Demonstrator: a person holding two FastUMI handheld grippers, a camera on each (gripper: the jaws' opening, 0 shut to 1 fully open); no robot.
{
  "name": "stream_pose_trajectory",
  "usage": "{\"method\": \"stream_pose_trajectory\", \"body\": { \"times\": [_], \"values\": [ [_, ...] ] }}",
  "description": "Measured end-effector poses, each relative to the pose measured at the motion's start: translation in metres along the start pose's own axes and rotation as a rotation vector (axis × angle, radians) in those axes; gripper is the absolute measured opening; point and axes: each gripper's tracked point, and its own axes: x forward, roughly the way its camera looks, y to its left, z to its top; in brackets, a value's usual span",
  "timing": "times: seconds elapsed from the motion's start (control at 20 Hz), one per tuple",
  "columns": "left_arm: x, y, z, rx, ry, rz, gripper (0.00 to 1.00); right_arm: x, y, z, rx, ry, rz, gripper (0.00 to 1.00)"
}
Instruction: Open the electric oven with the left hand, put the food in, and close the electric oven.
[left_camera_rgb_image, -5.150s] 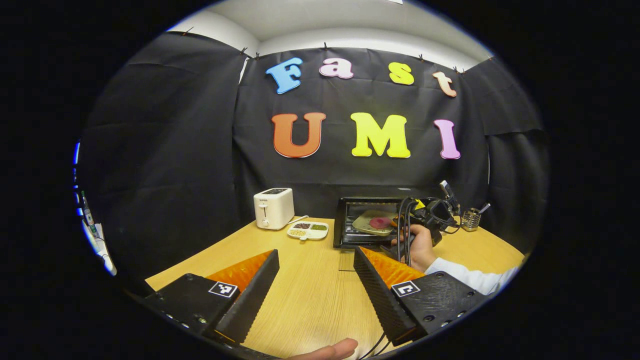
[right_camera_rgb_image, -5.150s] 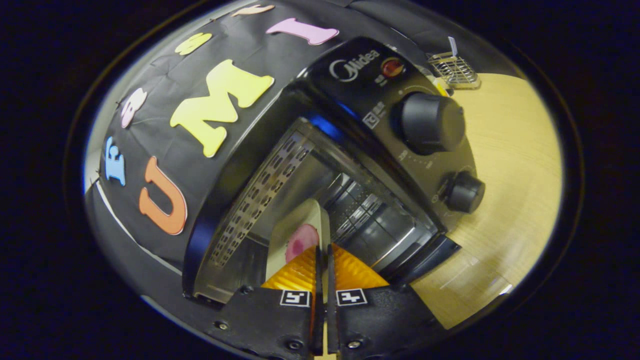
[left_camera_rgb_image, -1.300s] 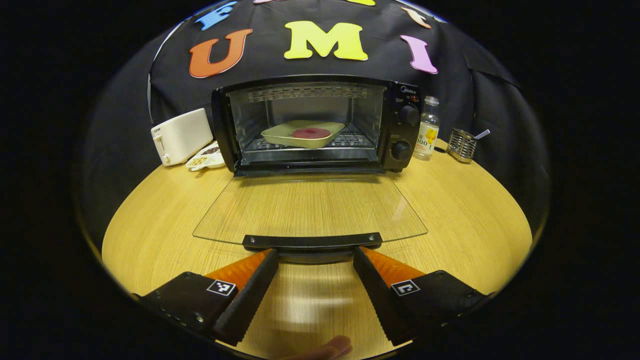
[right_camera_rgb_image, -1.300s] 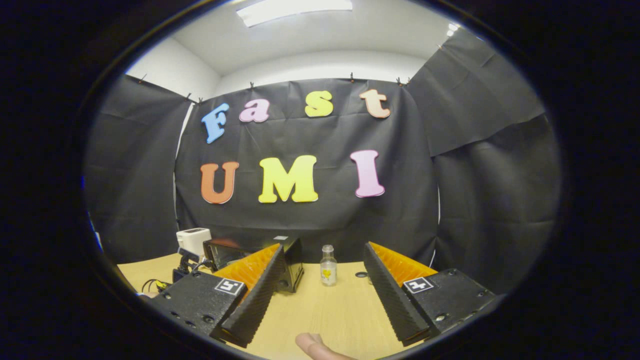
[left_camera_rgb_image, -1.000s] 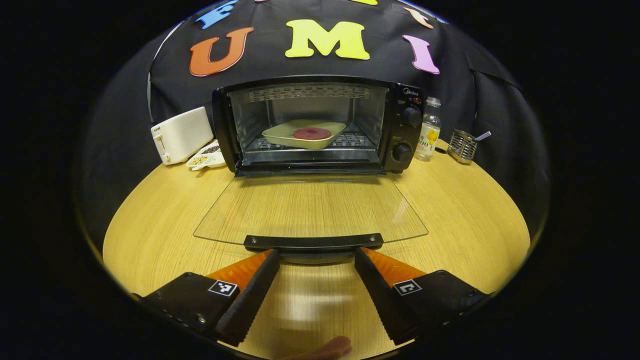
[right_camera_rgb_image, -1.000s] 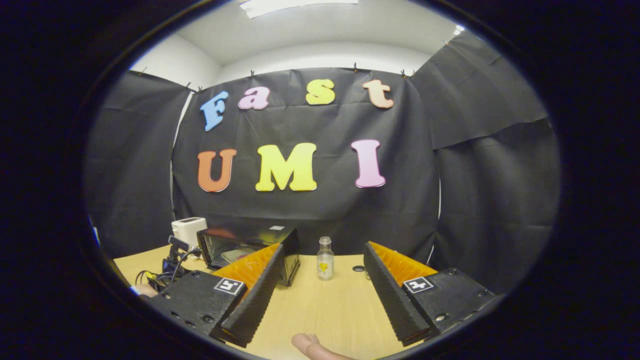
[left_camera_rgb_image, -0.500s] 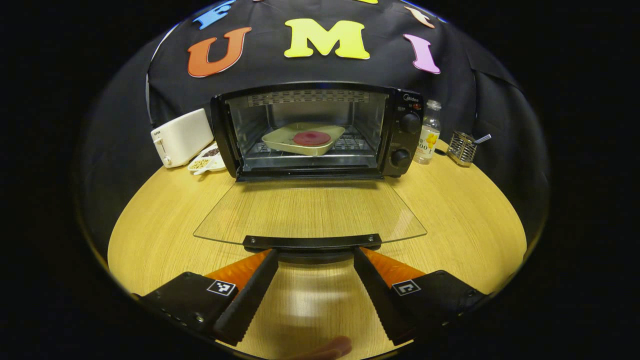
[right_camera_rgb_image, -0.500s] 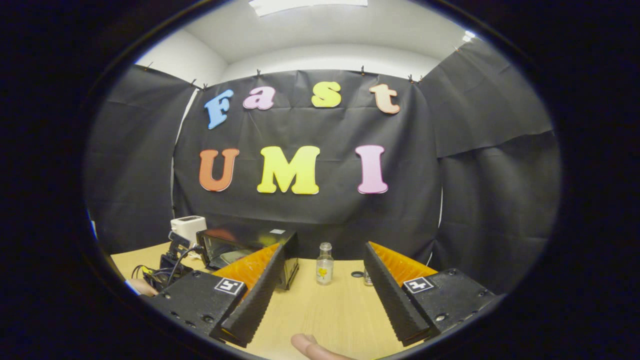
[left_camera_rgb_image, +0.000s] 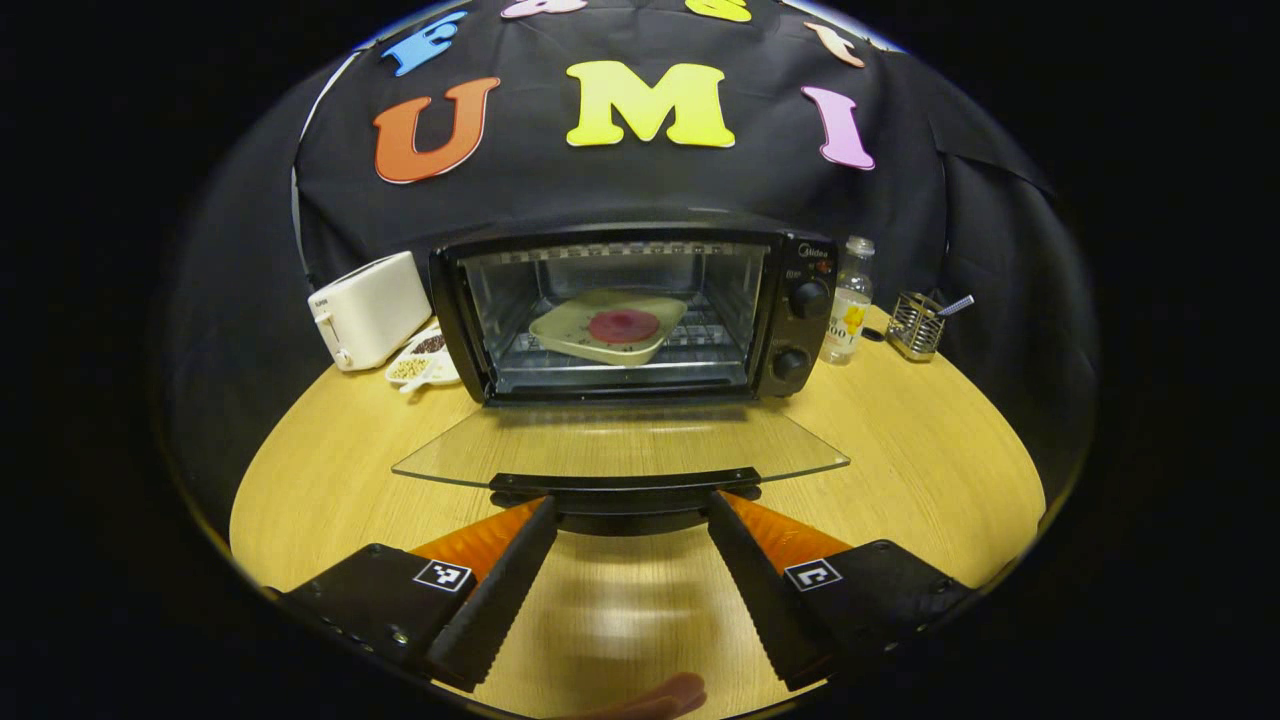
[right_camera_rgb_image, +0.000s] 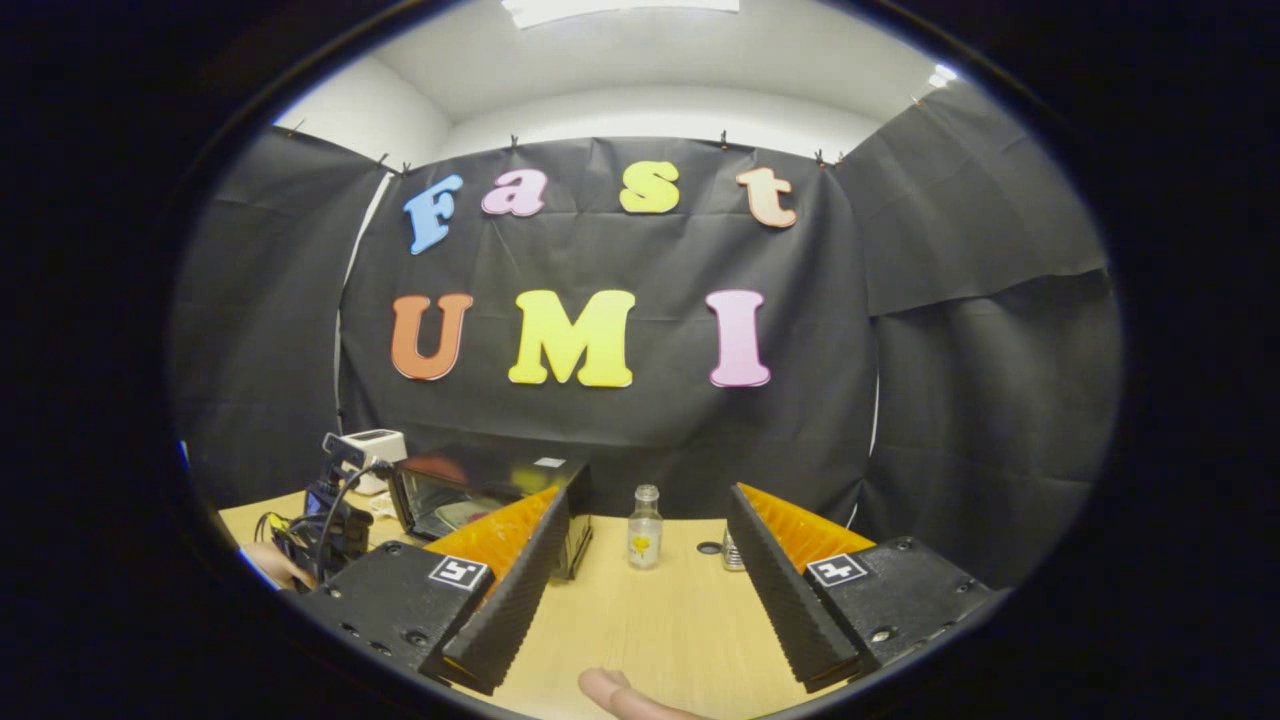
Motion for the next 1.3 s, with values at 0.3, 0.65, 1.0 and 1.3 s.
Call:
{"method": "stream_pose_trajectory", "body": {
  "times": [0.3, 0.65, 1.0, 1.3],
  "values": [
    [-0.001, 0.004, 0.044, -0.007, -0.072, -0.001, 0.98, -0.012, 0.012, 0.010, 0.022, -0.006, 0.042, 0.96],
    [0.023, 0.019, 0.104, -0.023, -0.206, -0.006, 0.98, -0.041, -0.008, 0.033, 0.043, -0.046, 0.000, 0.97],
    [-0.014, 0.038, 0.119, -0.045, -0.284, 0.047, 0.98, -0.076, -0.015, 0.041, 0.064, -0.062, -0.012, 1.00],
    [-0.107, 0.032, 0.122, -0.026, -0.393, 0.063, 0.98, -0.098, -0.030, 0.035, 0.110, -0.063, -0.073, 0.96]
  ]
}}
